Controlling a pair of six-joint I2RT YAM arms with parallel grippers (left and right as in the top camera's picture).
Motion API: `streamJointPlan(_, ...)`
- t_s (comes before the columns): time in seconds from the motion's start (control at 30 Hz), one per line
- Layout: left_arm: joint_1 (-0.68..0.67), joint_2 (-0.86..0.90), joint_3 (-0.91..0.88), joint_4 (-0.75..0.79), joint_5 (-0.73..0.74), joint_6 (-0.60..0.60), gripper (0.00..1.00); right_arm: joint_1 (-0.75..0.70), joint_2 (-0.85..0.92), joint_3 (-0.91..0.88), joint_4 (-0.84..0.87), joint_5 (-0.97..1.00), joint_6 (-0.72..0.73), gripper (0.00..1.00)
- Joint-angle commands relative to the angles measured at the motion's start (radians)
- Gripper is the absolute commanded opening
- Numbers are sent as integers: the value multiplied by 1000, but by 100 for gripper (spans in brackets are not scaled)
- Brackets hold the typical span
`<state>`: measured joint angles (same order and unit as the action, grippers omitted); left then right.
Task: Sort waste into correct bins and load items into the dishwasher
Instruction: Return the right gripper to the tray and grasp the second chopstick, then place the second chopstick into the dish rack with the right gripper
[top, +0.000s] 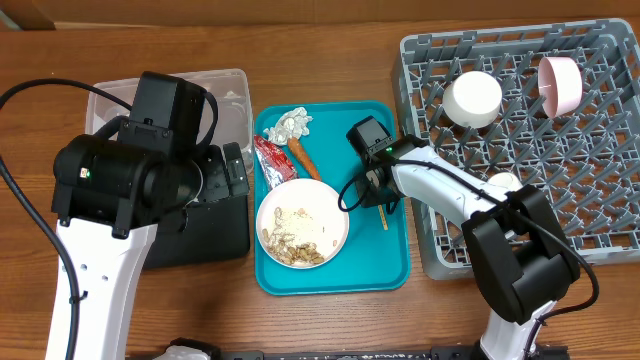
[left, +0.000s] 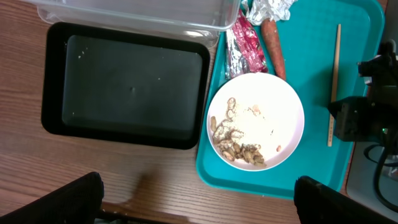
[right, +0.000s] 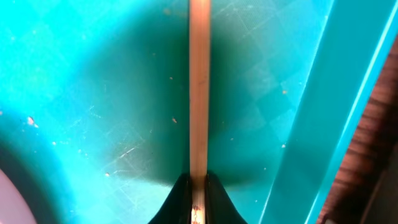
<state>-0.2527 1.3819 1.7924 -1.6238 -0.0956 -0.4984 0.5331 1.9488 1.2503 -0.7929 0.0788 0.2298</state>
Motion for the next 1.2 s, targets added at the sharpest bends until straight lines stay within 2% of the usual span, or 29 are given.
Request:
streamJointPlan(0.0,5,4,8,2,-16,4,100,10,47,-11,-6,-55,-21,4)
streamJointPlan(0.17,5,4,8,2,-16,4,100,11,10,40,-65,-59,-21,4)
streamJointPlan(0.37,5,4,9,2,-16,4,100,11,-125,156,-174,-59,-17,4)
streamJointPlan(0.67,5,4,9,2,-16,4,100,-79,-329,226,-174,-21,-18,4)
streamJointPlan(0.97,5,4,8,2,-16,4,100,-274,-290,178,-204,29,-148,4)
streamJointPlan(1.13,5,4,9,2,-16,4,100,-275,-251,156,-212,6,-157,4)
streamJointPlan(1.17,5,4,8,2,-16,4,100,-271,-244,156,-211,20,-156,8)
